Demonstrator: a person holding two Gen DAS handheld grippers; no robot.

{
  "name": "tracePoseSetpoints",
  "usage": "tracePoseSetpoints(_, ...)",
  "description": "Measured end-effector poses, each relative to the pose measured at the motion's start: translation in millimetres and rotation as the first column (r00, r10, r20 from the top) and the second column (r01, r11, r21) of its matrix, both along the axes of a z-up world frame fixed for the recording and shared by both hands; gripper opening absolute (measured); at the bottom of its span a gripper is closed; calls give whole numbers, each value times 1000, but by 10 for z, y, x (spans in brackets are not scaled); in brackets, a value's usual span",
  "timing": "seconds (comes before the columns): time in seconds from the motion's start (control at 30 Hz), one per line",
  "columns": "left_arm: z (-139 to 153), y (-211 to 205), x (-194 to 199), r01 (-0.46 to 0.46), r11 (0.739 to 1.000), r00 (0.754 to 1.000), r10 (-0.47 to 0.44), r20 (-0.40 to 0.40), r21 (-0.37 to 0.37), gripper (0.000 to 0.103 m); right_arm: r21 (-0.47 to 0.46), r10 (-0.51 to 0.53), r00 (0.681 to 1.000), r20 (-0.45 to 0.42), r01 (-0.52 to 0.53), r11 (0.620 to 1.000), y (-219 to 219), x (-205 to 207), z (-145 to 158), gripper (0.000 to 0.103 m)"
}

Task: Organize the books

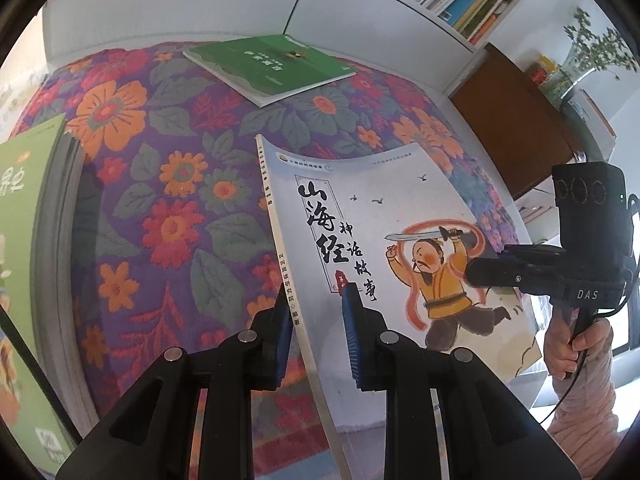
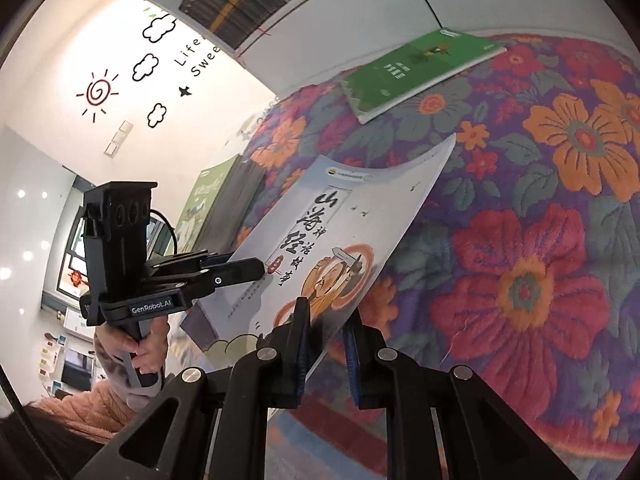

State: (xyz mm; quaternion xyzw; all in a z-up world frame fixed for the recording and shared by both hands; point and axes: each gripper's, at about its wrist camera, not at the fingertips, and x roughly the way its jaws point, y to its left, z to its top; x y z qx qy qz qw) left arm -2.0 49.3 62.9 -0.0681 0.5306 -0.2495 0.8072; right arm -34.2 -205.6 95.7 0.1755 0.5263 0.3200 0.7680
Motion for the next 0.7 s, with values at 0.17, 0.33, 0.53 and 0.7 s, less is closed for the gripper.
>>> tracePoseSetpoints(0.17, 113, 15, -123, 6, 1000, 1000, -6, 20, -14, 21, -14, 0, 1000, 28, 1, 1000, 49, -142, 115, 16)
tracePoseSetpoints(0.33, 251, 68, -229, 5, 1000, 999, -4, 54, -16, 21, -18, 0, 999, 54, 1, 1000, 110, -257, 262, 16)
tracePoseSetpoints(0.53, 393, 165, -313, -4, 1000, 996, 6, 91, -16, 21, -26, 5, 996, 93, -3, 1000, 237, -321, 410, 16)
tracePoseSetpoints(0.7, 490, 303, -367, -21, 1000, 993, 24, 115, -22, 21, -27, 16, 993, 119, -13, 1000, 361, -323, 526, 17)
